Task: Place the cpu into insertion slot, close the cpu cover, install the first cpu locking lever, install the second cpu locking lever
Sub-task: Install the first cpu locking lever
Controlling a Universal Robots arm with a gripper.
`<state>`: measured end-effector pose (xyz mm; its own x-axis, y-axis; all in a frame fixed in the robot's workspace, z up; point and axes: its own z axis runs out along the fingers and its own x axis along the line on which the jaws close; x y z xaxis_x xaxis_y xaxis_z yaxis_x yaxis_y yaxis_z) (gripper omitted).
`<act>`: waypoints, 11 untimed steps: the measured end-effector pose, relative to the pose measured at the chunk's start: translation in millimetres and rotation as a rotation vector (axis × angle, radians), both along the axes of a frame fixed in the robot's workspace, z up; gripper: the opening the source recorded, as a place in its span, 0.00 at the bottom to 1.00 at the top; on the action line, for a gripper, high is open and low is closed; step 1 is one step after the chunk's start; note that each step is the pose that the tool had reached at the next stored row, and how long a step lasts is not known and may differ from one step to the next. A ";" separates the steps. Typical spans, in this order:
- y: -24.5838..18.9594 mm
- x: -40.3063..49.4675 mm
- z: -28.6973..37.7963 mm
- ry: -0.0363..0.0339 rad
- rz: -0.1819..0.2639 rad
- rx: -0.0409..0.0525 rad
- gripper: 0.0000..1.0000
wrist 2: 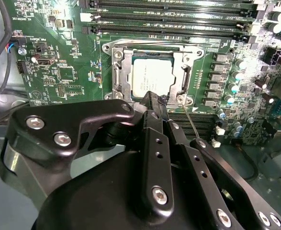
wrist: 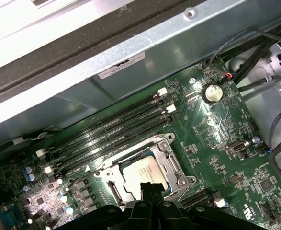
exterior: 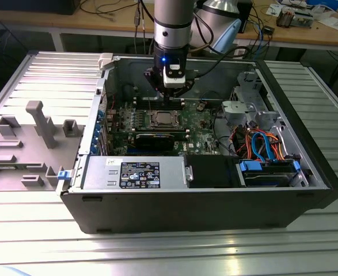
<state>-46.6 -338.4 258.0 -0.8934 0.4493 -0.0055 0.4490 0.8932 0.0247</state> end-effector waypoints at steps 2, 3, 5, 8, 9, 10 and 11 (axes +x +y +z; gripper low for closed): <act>0.0 0.0 0.1 0.0001 0.004 -0.0001 0.11; 0.0 0.0 0.0 0.0001 0.008 -0.0001 0.11; 0.0 0.0 0.0 0.0001 0.024 -0.0001 0.11; 0.0 0.0 0.0 0.0001 0.035 -0.0001 0.11; 0.0 0.0 0.0 0.0001 0.035 -0.0001 0.11; 0.0 0.0 0.0 0.0000 0.035 -0.0001 0.11; 0.0 0.0 0.0 0.0000 0.035 -0.0001 0.11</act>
